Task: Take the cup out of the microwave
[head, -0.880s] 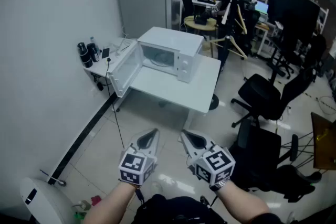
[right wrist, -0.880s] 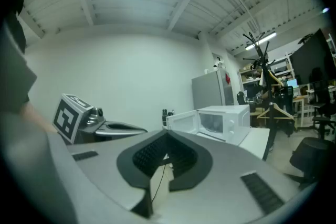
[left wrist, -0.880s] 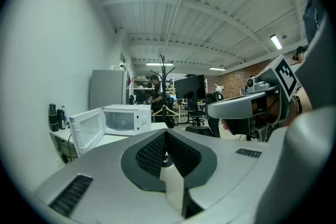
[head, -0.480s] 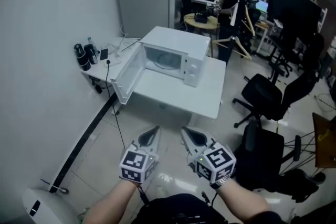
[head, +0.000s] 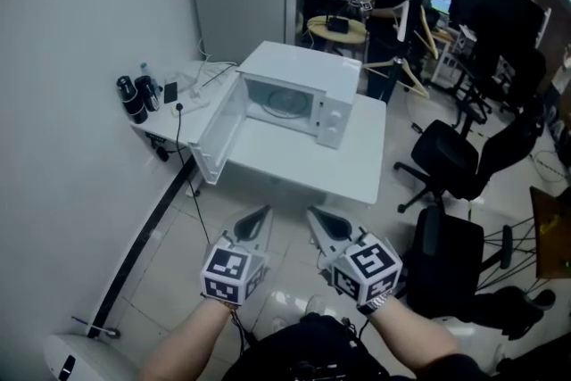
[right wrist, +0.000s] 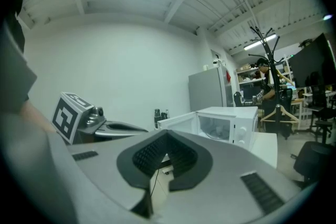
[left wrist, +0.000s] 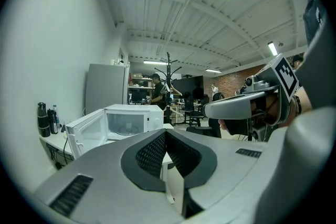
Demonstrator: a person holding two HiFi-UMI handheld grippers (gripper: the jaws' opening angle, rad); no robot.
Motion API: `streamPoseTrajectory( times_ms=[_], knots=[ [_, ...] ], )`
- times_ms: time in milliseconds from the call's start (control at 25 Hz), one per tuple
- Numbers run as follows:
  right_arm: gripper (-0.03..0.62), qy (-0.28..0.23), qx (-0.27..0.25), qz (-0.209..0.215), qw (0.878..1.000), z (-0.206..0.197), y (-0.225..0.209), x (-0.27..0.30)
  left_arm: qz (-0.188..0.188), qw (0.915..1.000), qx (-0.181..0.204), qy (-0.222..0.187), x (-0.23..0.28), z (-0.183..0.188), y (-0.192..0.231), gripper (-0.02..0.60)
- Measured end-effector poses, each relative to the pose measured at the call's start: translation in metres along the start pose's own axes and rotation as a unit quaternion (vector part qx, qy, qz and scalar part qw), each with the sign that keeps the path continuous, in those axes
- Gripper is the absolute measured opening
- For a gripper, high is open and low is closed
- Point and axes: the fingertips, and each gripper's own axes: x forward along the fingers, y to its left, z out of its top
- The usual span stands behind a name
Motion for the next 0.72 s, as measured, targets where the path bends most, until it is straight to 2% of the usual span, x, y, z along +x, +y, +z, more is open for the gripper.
streamPoseTrajectory(
  times_ms=[320, 720],
  knots=[
    [0.014, 0.0, 0.006, 0.002, 1.0, -0.001, -0.027, 0.029, -0.008, 0.9999, -0.005, 0.013, 0.035, -0.004, 0.016, 0.0],
    [0.014, -0.01, 0.023, 0.015, 1.0, 0.008, -0.098, 0.079, 0.004, 0.9994, 0.002, 0.035, 0.115, 0.006, 0.048, 0.0]
  ],
)
